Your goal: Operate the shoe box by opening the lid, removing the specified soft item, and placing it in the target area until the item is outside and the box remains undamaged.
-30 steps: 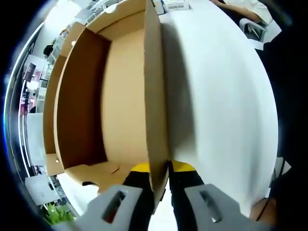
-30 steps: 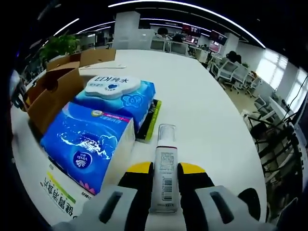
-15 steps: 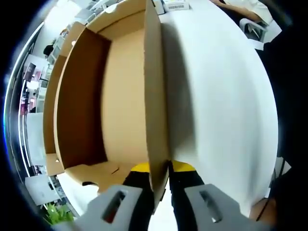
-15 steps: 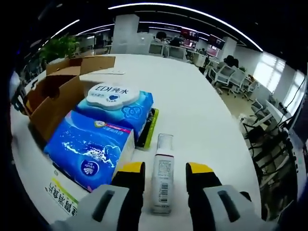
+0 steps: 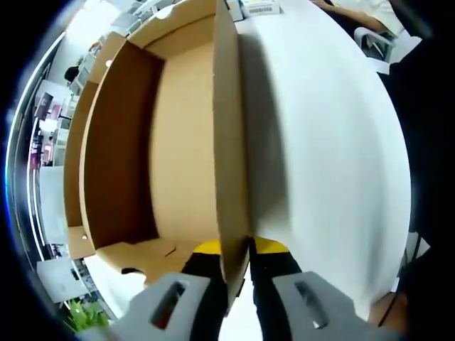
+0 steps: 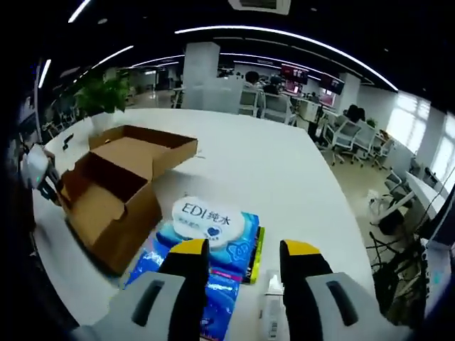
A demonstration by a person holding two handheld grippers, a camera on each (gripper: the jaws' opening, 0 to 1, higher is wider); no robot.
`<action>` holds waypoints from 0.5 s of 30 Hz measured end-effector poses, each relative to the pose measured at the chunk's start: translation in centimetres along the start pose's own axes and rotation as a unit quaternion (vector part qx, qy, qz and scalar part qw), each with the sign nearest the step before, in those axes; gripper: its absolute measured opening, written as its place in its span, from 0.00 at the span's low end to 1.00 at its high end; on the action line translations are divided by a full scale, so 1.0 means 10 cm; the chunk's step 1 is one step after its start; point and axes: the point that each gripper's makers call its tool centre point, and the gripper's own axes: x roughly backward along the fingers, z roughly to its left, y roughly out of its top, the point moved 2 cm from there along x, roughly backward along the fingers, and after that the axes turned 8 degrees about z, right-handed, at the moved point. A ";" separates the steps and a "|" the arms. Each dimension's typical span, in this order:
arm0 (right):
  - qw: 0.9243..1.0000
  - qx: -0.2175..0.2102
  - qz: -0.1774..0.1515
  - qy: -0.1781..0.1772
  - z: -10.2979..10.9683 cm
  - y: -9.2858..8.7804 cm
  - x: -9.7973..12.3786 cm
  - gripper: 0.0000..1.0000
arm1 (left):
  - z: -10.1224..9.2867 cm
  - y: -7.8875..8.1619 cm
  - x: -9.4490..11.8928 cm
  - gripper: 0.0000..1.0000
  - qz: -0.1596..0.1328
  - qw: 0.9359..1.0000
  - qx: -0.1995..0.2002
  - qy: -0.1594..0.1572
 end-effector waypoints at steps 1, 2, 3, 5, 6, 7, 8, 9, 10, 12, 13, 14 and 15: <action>1.000 0.001 0.000 0.006 0.03 0.06 -0.02 0.44 | 0.00 0.00 0.00 0.09 0.000 1.000 0.000 0.000; 1.000 0.003 0.004 0.016 0.08 0.12 -0.04 0.46 | 0.00 0.00 0.00 0.09 0.000 1.000 -0.001 0.000; 0.999 0.009 0.011 0.032 0.15 0.24 -0.07 0.48 | 0.00 0.00 0.00 0.09 0.000 1.000 -0.001 0.000; 0.999 0.022 0.004 0.042 0.20 0.45 -0.12 0.48 | 0.00 0.00 0.00 0.09 -0.002 1.000 -0.002 0.000; 0.999 0.022 0.004 0.043 0.20 0.52 -0.14 0.48 | 0.00 0.00 0.00 0.09 -0.003 1.000 -0.003 0.000; 0.999 0.025 0.004 0.046 0.21 0.61 -0.17 0.48 | 0.00 0.00 0.00 0.09 -0.003 1.000 -0.002 -0.001; 0.998 0.028 0.006 0.056 0.26 0.73 -0.22 0.48 | 0.00 0.00 0.00 0.09 -0.005 1.000 -0.002 -0.001; 0.998 0.028 0.007 0.059 0.28 0.78 -0.25 0.48 | 0.00 0.00 0.00 0.09 -0.005 1.000 -0.002 -0.001; 0.997 0.028 0.009 0.065 0.30 0.87 -0.30 0.48 | 0.00 0.00 0.00 0.09 -0.006 1.000 -0.002 -0.002; 0.996 0.025 0.011 0.085 0.40 1.07 -0.42 0.51 | 0.00 0.00 0.00 0.09 -0.007 1.000 -0.002 -0.002; 0.995 0.019 0.016 0.099 0.46 1.14 -0.48 0.52 | -0.01 0.00 0.01 0.09 -0.008 1.000 -0.002 -0.002; 0.993 0.008 0.024 0.114 0.52 1.17 -0.51 0.53 | -0.01 0.00 0.01 0.09 -0.008 1.000 -0.003 -0.002; 0.989 -0.019 0.032 0.146 0.65 1.27 -0.61 0.53 | -0.01 0.00 0.01 0.09 -0.008 1.000 -0.003 -0.003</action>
